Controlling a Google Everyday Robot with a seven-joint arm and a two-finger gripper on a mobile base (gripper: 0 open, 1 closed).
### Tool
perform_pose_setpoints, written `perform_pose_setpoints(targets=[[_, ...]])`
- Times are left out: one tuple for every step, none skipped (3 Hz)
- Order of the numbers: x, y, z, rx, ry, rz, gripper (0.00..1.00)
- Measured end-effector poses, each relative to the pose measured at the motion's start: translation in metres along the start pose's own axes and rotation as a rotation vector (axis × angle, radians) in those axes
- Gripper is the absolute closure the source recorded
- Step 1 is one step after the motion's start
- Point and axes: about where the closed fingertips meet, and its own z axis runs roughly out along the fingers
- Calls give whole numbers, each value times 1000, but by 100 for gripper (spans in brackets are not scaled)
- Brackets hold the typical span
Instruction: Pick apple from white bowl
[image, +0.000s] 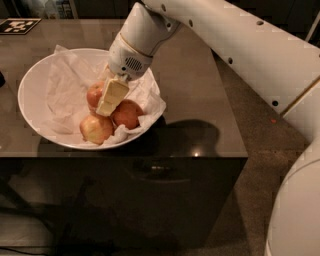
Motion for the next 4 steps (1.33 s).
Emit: perform_pose_setpoints(targets=[[-12,9,-26,49,-24,-13,100],[-28,14,-47,70,-64,-17,100],[-47,18,-68,80,-95,-28,100],[-83,31,-98,85,-141,-93,100]])
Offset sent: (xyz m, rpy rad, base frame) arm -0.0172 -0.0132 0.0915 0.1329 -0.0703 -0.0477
